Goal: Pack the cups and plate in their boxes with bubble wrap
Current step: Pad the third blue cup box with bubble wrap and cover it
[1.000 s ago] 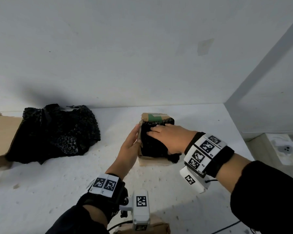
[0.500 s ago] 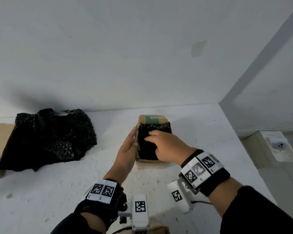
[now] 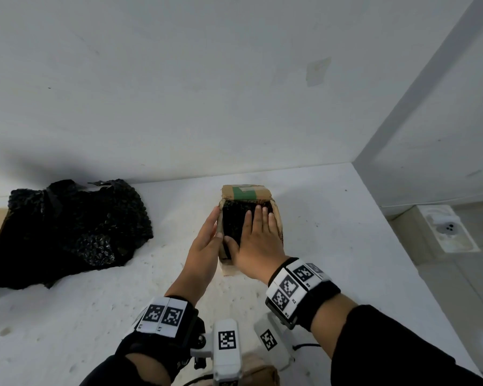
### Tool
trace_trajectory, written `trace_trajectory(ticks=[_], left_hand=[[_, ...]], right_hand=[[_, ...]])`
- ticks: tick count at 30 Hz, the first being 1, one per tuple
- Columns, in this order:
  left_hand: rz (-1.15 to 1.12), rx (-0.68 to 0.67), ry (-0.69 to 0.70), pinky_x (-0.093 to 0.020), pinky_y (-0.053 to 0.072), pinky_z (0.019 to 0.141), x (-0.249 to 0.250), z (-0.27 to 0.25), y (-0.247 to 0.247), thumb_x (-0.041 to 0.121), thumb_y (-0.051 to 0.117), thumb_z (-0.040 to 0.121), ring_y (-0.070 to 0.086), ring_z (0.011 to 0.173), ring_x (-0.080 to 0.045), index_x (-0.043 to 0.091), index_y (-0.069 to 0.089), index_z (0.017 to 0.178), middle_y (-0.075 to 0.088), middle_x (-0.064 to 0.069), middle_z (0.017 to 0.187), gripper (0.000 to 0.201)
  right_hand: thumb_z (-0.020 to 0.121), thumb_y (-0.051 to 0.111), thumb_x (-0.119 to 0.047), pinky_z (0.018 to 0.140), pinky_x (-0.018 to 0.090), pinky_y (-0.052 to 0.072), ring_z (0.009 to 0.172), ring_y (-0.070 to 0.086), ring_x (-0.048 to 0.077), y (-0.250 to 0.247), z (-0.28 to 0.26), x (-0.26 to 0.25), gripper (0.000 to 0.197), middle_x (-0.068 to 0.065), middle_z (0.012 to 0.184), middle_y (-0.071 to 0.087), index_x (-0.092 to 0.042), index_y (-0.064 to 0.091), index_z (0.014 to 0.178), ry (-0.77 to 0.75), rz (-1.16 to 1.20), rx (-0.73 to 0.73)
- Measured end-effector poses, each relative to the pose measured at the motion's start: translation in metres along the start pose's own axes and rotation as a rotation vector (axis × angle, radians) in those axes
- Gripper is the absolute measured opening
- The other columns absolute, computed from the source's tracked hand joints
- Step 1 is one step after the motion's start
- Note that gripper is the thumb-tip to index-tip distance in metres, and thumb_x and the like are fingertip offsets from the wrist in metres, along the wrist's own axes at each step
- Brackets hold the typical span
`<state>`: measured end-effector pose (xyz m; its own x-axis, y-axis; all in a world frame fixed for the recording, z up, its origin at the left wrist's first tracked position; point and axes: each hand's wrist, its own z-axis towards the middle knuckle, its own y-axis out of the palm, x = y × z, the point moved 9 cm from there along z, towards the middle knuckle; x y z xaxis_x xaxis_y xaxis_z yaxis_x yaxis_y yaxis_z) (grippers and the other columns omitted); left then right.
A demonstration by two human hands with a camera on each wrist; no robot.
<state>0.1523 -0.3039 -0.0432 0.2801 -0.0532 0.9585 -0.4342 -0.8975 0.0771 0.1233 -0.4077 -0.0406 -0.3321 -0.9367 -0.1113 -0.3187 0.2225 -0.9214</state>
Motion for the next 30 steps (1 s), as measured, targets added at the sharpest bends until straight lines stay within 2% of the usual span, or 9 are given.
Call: trace_trajectory(ticks=[4, 11, 13, 15, 17, 19, 22, 24, 30], left_hand=[[0.003, -0.009, -0.003, -0.011, 0.038, 0.091, 0.001, 0.001, 0.000, 0.005, 0.033, 0.100, 0.041, 0.131, -0.006, 0.036, 0.039, 0.140, 0.045, 0.010, 0.142, 0.050], [0.017, -0.007, -0.009, -0.031, 0.032, 0.112, -0.003, -0.002, 0.001, 0.007, 0.034, 0.100, 0.040, 0.133, -0.008, 0.041, 0.037, 0.139, 0.048, 0.009, 0.141, 0.052], [0.028, 0.002, -0.003, -0.031, 0.033, 0.111, -0.003, -0.004, 0.001, 0.006, 0.034, 0.100, 0.039, 0.133, -0.007, 0.041, 0.036, 0.139, 0.045, 0.009, 0.143, 0.053], [0.044, 0.003, 0.008, -0.025, 0.036, 0.107, -0.001, -0.004, 0.001, 0.006, 0.033, 0.100, 0.039, 0.132, -0.005, 0.038, 0.036, 0.141, 0.044, 0.011, 0.143, 0.052], [0.044, 0.011, 0.012, -0.028, 0.034, 0.109, 0.000, -0.004, 0.000, 0.004, 0.034, 0.100, 0.039, 0.132, -0.005, 0.036, 0.035, 0.141, 0.043, 0.011, 0.145, 0.053], [0.038, 0.021, 0.018, -0.034, 0.032, 0.113, 0.000, -0.004, -0.001, 0.003, 0.035, 0.099, 0.039, 0.133, -0.006, 0.038, 0.036, 0.140, 0.043, 0.010, 0.145, 0.054], [0.057, 0.037, 0.012, -0.036, 0.032, 0.114, 0.001, -0.007, -0.002, 0.000, 0.035, 0.097, 0.040, 0.133, -0.008, 0.039, 0.036, 0.139, 0.043, 0.007, 0.145, 0.056], [0.062, 0.036, 0.003, -0.037, 0.032, 0.113, 0.001, -0.007, -0.001, 0.001, 0.036, 0.098, 0.040, 0.134, -0.009, 0.039, 0.036, 0.139, 0.044, 0.006, 0.145, 0.056], [0.050, 0.068, -0.027, -0.033, 0.033, 0.113, 0.003, -0.009, 0.001, -0.002, 0.032, 0.097, 0.040, 0.134, -0.011, 0.032, 0.035, 0.142, 0.045, 0.002, 0.144, 0.056]], right_hand=[[0.096, 0.018, -0.055, 0.118, 0.041, -0.008, 0.144, -0.011, 0.035, 0.000, 0.004, 0.000, 0.080, 0.026, 0.154, -0.010, 0.001, -0.004, 0.148, -0.025, 0.047, -0.021], [0.094, 0.030, -0.055, 0.113, 0.042, 0.018, 0.131, 0.029, 0.038, -0.017, 0.009, 0.002, 0.076, 0.025, 0.145, 0.025, 0.001, 0.019, 0.144, -0.148, -0.099, -0.011], [0.093, 0.040, -0.049, 0.108, 0.041, 0.026, 0.119, 0.041, 0.035, -0.032, 0.006, -0.001, 0.064, 0.021, 0.131, 0.040, 0.000, 0.037, 0.134, -0.203, -0.182, 0.079], [0.091, 0.049, -0.040, 0.107, 0.042, 0.029, 0.116, 0.044, 0.032, -0.050, -0.001, -0.010, 0.050, 0.015, 0.124, 0.046, -0.004, 0.044, 0.126, -0.288, -0.204, 0.247], [0.092, 0.048, -0.038, 0.113, 0.044, 0.021, 0.131, 0.034, 0.033, -0.049, -0.004, -0.015, 0.058, 0.015, 0.140, 0.039, -0.005, 0.034, 0.137, -0.357, -0.156, 0.271], [0.097, 0.038, -0.039, 0.117, 0.041, 0.006, 0.145, 0.008, 0.028, -0.031, -0.002, -0.016, 0.066, 0.011, 0.157, 0.013, -0.006, 0.013, 0.149, -0.406, -0.118, 0.164], [0.097, 0.016, -0.046, 0.118, 0.037, -0.007, 0.145, -0.015, 0.016, -0.006, 0.001, -0.013, 0.066, 0.003, 0.159, -0.010, -0.012, -0.003, 0.151, -0.443, -0.159, 0.050], [0.097, 0.012, -0.046, 0.117, 0.037, -0.011, 0.144, -0.019, 0.013, 0.001, 0.004, -0.011, 0.065, 0.001, 0.159, -0.013, -0.014, -0.006, 0.150, -0.448, -0.184, -0.001], [0.098, 0.022, -0.041, 0.117, 0.038, -0.013, 0.144, -0.018, 0.013, 0.005, 0.013, -0.014, 0.065, 0.000, 0.159, -0.010, -0.014, -0.004, 0.150, -0.456, -0.177, -0.081]])
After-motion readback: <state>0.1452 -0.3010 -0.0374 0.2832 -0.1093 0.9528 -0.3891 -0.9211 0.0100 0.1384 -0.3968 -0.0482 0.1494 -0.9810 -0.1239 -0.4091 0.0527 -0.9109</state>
